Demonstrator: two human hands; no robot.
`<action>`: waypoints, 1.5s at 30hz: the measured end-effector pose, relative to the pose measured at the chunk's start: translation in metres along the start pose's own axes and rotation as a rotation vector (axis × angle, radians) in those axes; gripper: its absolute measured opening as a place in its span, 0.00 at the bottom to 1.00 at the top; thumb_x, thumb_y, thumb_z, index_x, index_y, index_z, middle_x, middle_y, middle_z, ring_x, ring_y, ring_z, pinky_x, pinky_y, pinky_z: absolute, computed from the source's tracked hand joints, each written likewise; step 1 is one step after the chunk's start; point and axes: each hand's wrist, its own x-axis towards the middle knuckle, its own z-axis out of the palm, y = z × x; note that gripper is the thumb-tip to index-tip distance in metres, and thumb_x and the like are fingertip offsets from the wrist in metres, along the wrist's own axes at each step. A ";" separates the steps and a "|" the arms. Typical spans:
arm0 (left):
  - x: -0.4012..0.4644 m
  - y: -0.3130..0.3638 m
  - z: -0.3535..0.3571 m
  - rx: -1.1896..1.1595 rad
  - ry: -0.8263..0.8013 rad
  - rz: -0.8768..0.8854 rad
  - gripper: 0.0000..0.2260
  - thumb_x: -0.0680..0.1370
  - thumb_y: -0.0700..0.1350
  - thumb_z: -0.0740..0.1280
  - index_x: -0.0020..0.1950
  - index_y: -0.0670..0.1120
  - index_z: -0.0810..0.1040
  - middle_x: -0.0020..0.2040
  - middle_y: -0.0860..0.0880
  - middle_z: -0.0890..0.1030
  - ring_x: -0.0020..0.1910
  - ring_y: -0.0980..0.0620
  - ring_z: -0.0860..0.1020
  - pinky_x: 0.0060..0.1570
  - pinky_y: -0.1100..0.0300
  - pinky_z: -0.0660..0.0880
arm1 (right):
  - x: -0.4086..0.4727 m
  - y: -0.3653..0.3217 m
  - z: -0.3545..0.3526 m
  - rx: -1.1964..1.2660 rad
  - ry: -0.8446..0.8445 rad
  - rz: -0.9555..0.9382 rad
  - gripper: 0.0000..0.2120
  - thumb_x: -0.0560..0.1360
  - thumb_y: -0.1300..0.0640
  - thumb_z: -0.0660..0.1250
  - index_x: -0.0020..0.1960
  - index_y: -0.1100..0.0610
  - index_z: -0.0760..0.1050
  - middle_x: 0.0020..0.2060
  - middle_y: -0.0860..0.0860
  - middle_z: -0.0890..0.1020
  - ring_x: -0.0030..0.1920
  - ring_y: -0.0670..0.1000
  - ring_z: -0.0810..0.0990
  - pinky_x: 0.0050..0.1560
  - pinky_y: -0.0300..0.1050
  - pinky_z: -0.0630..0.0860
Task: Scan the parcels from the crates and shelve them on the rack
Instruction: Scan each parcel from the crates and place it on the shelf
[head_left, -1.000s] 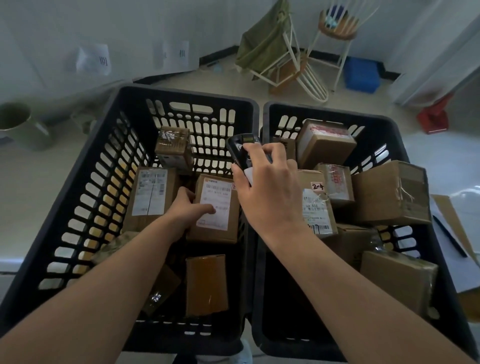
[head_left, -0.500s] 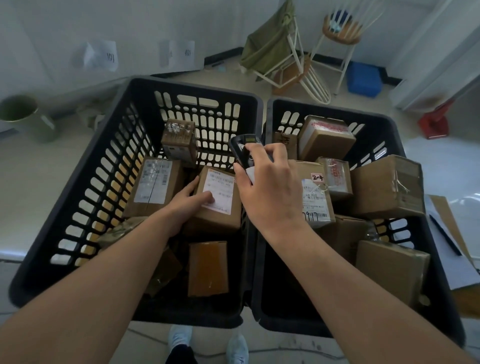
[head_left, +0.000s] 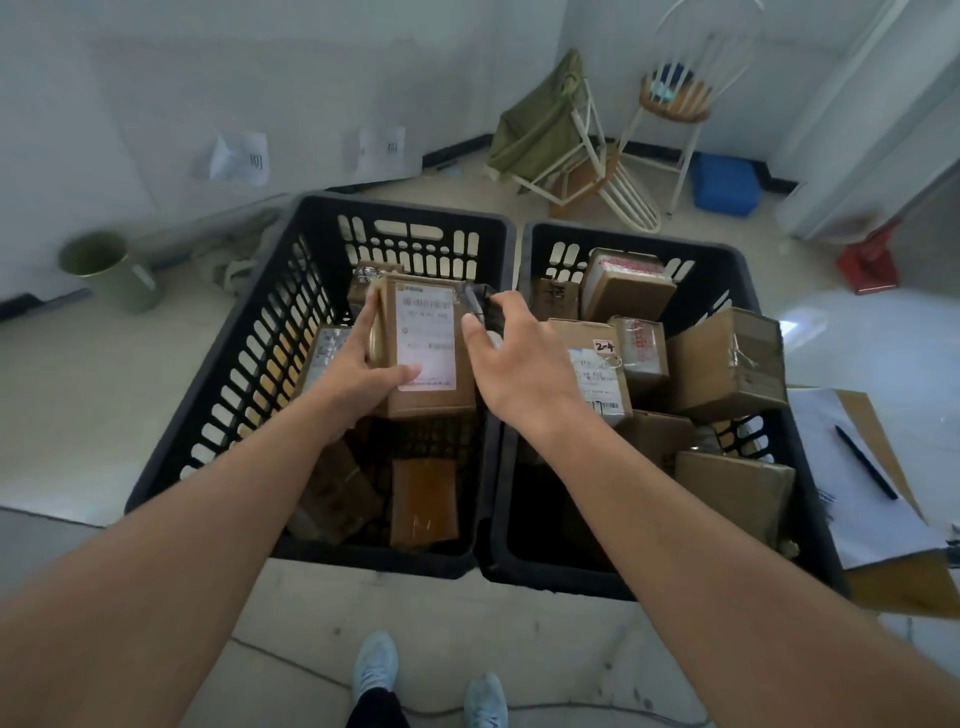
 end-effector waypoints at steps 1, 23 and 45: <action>-0.007 0.006 -0.002 -0.017 -0.006 0.025 0.49 0.77 0.45 0.77 0.74 0.83 0.46 0.78 0.45 0.68 0.60 0.46 0.80 0.52 0.47 0.82 | -0.004 -0.003 -0.005 0.036 -0.015 -0.001 0.24 0.86 0.39 0.57 0.79 0.48 0.64 0.63 0.57 0.79 0.63 0.62 0.78 0.66 0.64 0.76; -0.167 0.139 -0.041 -0.031 0.062 0.352 0.50 0.79 0.30 0.69 0.77 0.78 0.50 0.79 0.42 0.63 0.69 0.37 0.74 0.54 0.39 0.83 | -0.112 -0.068 -0.112 -0.088 0.064 -0.392 0.18 0.84 0.43 0.63 0.71 0.48 0.77 0.60 0.50 0.85 0.58 0.54 0.81 0.61 0.54 0.76; -0.211 0.170 -0.132 0.215 0.127 0.645 0.51 0.77 0.35 0.74 0.79 0.76 0.48 0.73 0.42 0.63 0.60 0.44 0.69 0.30 0.68 0.78 | -0.210 -0.136 -0.125 -0.274 0.133 -0.437 0.20 0.83 0.39 0.66 0.72 0.45 0.77 0.41 0.40 0.78 0.33 0.40 0.75 0.31 0.35 0.65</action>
